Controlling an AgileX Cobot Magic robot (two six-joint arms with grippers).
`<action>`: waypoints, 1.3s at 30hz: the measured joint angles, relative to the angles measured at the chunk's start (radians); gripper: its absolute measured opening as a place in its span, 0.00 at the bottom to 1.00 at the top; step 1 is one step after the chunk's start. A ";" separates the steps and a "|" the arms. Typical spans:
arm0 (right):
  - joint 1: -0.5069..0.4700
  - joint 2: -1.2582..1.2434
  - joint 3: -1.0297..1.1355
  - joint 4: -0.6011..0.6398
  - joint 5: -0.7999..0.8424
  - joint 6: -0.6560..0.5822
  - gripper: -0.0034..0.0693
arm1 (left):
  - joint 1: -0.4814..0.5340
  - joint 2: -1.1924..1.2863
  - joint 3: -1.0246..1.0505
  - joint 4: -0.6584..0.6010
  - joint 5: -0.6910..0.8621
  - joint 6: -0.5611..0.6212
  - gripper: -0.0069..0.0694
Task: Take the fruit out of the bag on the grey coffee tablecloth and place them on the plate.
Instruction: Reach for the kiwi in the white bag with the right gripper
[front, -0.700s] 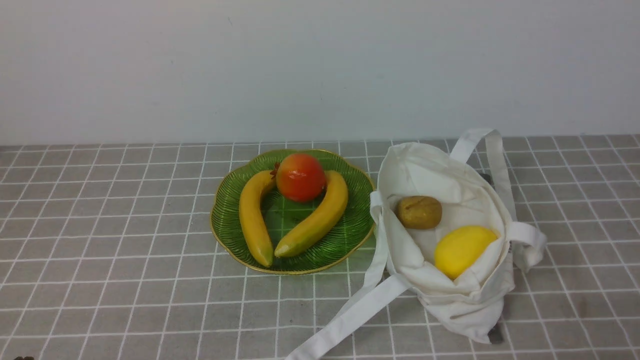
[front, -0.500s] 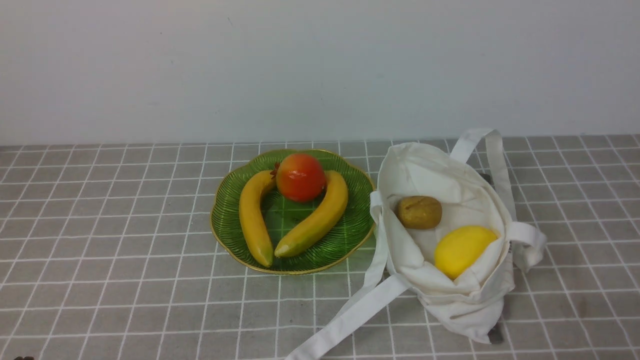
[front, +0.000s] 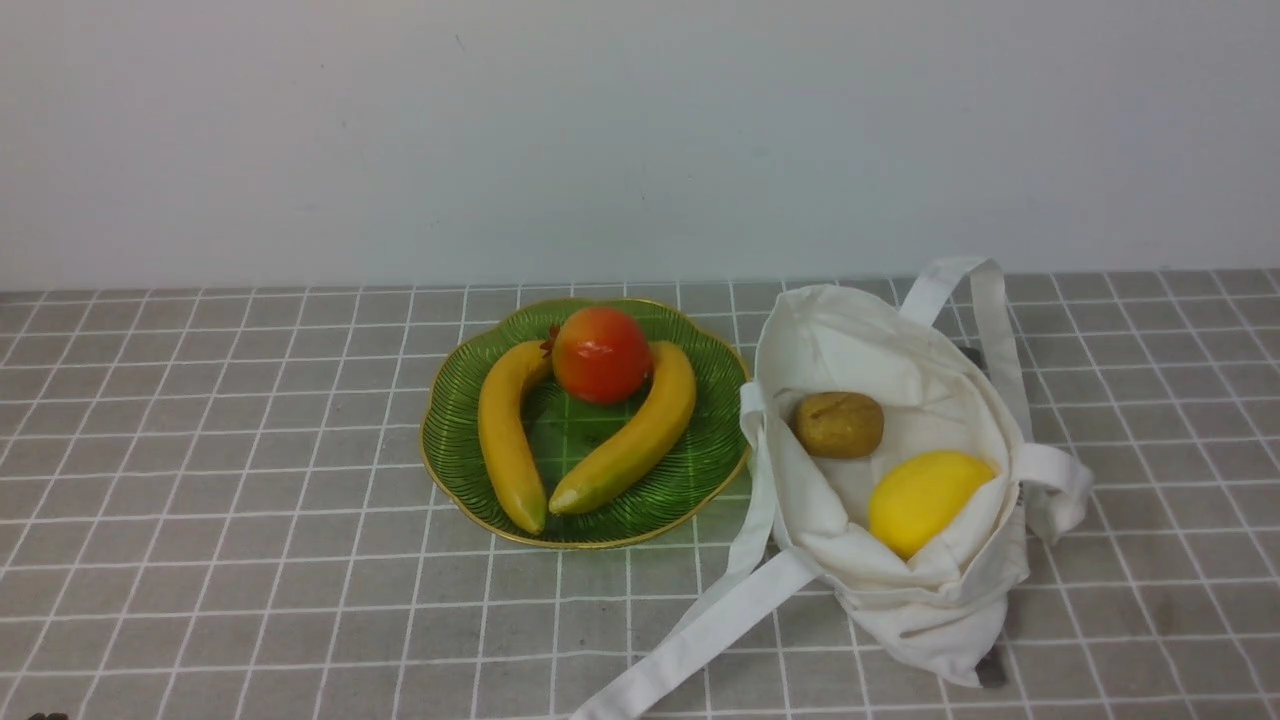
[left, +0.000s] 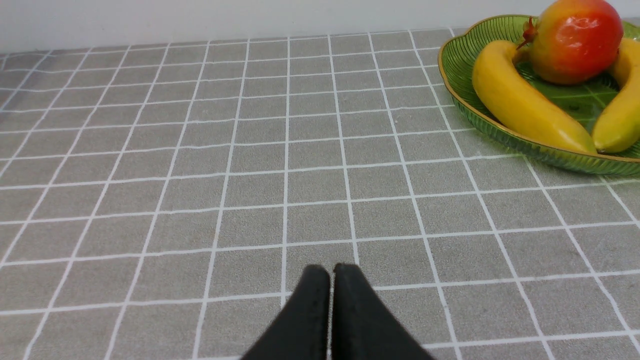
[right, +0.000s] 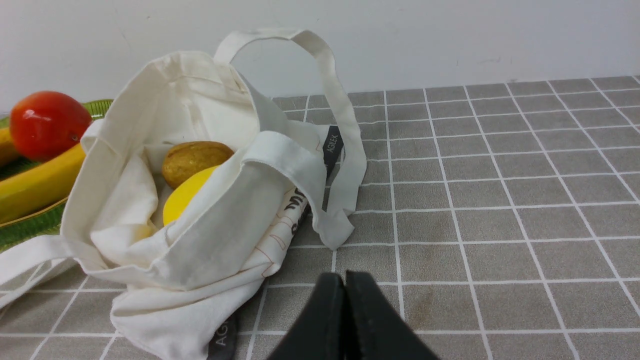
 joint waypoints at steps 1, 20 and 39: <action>0.000 0.000 0.000 0.000 0.000 0.000 0.03 | 0.000 0.000 0.000 0.000 0.000 0.000 0.08; 0.000 0.000 0.000 0.000 0.000 0.000 0.03 | 0.000 0.000 0.000 0.000 0.000 0.000 0.08; 0.000 0.000 0.009 0.468 -0.029 0.217 0.03 | 0.000 0.000 0.000 0.000 0.000 0.000 0.08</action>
